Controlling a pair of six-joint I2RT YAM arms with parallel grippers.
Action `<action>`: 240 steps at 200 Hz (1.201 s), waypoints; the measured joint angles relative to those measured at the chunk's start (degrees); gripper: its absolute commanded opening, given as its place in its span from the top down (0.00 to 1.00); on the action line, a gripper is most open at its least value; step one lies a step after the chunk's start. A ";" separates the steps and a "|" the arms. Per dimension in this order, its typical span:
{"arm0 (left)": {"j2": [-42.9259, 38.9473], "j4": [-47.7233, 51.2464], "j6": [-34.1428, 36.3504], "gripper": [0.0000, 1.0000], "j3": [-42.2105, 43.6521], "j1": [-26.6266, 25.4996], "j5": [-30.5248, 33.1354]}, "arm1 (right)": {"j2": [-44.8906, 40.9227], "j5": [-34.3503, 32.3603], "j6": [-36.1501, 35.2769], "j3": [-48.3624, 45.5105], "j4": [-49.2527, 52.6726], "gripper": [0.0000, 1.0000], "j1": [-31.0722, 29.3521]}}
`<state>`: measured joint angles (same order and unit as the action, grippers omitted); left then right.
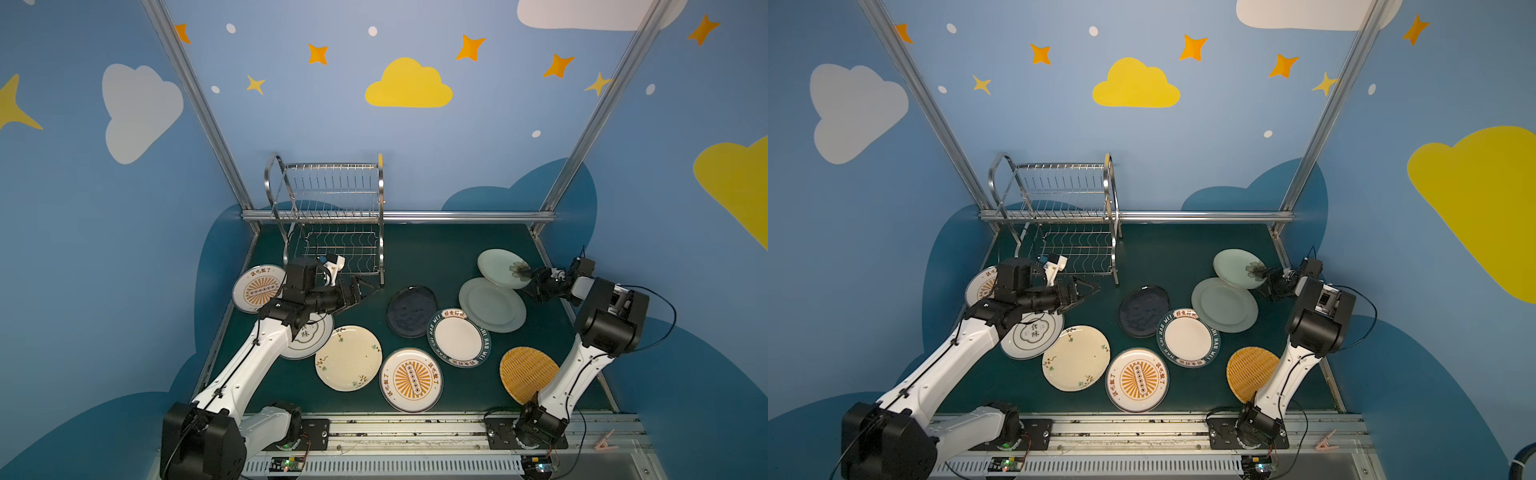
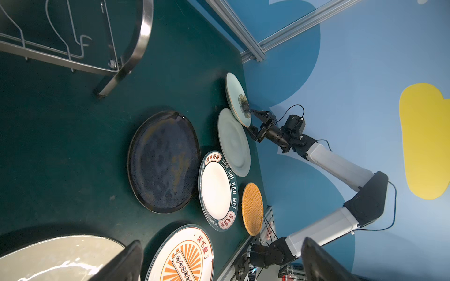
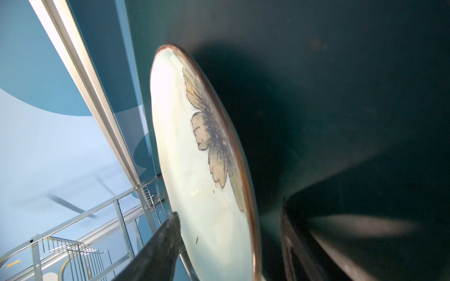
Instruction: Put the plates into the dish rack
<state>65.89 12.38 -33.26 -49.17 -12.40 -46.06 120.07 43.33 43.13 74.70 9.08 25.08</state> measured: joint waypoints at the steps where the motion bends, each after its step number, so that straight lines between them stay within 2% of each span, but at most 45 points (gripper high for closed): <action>1: 0.00 -0.13 -0.13 0.00 0.04 0.11 -0.07 | 0.02 0.02 0.00 0.02 -0.02 0.41 0.00; 69: 0.02 -1.49 -1.64 0.00 0.39 1.57 -0.85 | 3.10 3.04 3.41 0.42 -5.73 0.56 -0.15; 161: 0.02 -2.82 -2.23 0.00 0.76 2.78 -1.27 | 5.49 5.22 5.70 0.42 -11.93 1.00 -0.63; 240: 0.02 -2.97 -2.62 0.00 1.38 2.93 -0.92 | 5.49 5.68 7.85 1.27 -12.26 1.00 -0.94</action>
<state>65.91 9.41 -35.88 -47.79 -9.47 -46.98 125.56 49.01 50.98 75.96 -3.18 24.14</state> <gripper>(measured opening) 0.998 0.106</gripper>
